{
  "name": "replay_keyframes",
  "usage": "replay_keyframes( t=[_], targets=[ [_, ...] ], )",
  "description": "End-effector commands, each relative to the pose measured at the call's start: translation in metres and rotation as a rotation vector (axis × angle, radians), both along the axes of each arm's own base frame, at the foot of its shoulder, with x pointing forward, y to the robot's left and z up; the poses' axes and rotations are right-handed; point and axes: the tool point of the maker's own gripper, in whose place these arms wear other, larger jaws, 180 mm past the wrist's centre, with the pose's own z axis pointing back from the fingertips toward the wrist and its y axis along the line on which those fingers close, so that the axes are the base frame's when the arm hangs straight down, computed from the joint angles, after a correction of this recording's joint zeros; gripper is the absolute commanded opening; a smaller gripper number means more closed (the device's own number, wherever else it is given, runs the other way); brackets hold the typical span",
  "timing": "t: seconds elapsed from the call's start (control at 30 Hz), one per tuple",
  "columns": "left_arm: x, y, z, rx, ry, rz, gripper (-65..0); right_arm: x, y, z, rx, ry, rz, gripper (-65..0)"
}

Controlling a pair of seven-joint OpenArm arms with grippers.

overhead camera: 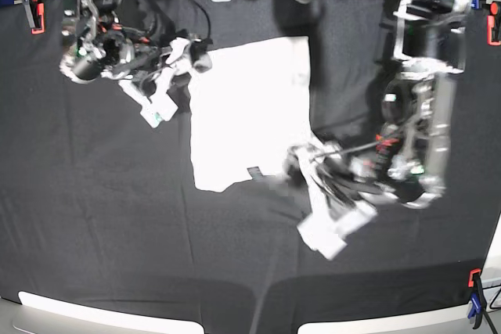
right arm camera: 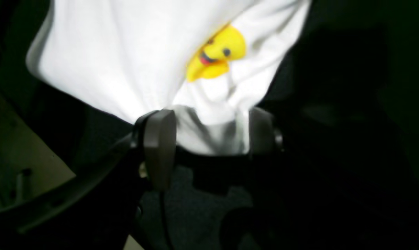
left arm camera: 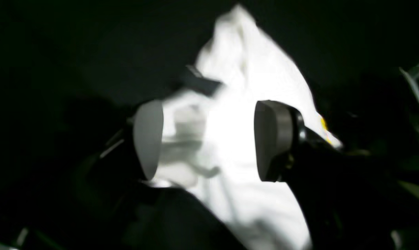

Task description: Layout the t-shirt on the table in an organized manner, then fold the t-shirt properly

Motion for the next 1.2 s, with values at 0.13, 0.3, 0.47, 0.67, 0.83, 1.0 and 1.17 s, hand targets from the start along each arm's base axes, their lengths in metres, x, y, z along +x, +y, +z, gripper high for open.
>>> replay_keyframes(
  t=[0.13,0.3,0.47,0.67,0.83,1.0,1.17],
  targets=[
    [0.019,0.061,0.025,0.053,-0.108,0.231,-26.8,0.003,-0.018,0.029,-0.012,-0.096,-0.054,-32.1],
    [-0.004,0.114,0.005,0.064,-0.055,0.364,-26.7,-0.019,-0.050,0.036,-0.069,-0.103,-0.129,-32.1],
    [-0.041,0.151,0.003,0.064,-0.065,0.445,-26.8,-0.053,-0.075,0.034,-0.126,-0.064,-0.168,-32.1],
    [-0.089,0.183,0.014,0.130,-0.102,0.520,-26.8,-0.092,-0.089,0.032,-0.181,-0.002,-0.167,-32.1],
    [-0.132,0.198,0.005,0.197,-0.051,0.555,-26.7,-0.131,-0.084,0.030,-0.204,0.073,-0.125,-32.1],
    [-0.184,0.188,-0.025,0.183,0.109,0.520,-26.7,-0.174,-0.070,0.031,-0.136,0.176,-0.109,-32.1],
    [-0.231,0.191,-0.047,0.227,0.214,0.517,-26.7,-0.219,-0.065,0.030,-0.116,0.292,-0.089,-32.1]
  ],
)
